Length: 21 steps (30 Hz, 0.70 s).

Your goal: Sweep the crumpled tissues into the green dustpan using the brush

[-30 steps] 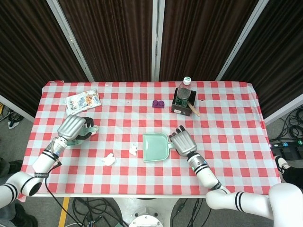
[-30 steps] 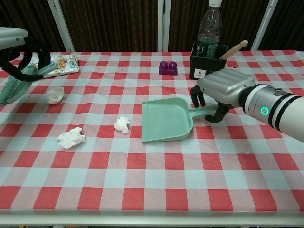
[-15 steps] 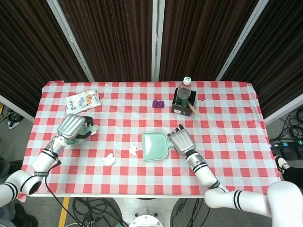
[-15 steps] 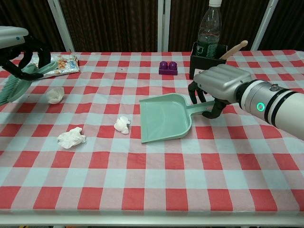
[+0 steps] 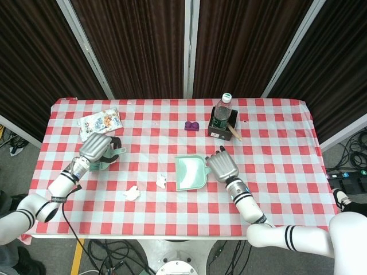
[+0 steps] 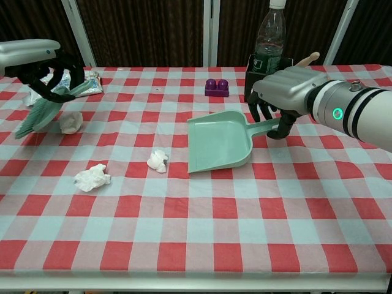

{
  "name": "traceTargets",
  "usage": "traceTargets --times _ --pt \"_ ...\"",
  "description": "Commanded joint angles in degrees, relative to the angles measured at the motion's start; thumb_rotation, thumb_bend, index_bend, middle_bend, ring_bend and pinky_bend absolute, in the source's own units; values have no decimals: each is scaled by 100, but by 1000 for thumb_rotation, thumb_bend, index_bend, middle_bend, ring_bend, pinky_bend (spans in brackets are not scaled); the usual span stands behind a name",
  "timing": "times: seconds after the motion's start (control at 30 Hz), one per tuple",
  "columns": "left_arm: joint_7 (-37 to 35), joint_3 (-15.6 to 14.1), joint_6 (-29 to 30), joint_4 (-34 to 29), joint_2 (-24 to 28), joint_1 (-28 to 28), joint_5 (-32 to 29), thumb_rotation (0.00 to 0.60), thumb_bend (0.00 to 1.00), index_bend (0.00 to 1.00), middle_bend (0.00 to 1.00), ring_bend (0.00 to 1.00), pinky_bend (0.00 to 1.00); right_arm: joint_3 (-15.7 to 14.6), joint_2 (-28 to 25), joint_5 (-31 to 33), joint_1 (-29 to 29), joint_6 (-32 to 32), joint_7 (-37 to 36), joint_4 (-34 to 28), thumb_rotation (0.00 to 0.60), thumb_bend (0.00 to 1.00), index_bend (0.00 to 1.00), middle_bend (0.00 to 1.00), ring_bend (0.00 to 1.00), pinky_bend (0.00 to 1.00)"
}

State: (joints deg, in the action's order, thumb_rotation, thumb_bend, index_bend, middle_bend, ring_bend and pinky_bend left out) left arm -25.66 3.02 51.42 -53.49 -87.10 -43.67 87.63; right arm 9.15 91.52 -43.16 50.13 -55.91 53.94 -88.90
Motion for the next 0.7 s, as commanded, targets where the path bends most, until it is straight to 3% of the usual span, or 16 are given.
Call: traceTargets --times 0.03,0.2,0.7 --pt "-242 -80 -61 237 -229 -111 111 600 498 554 559 656 911 -20 58 105 75 -25 14 29 600 394 634 557 368 202" --pt "-655 -183 8 308 -373 -154 234 600 499 555 559 656 910 -72 186 115 171 -23 -35 119 600 392 634 557 370 202" --pt "-1637 -366 679 -355 -364 -278 691 600 499 558 561 646 909 -141 579 51 394 1 -240 437 600 411 635 557 374 203"
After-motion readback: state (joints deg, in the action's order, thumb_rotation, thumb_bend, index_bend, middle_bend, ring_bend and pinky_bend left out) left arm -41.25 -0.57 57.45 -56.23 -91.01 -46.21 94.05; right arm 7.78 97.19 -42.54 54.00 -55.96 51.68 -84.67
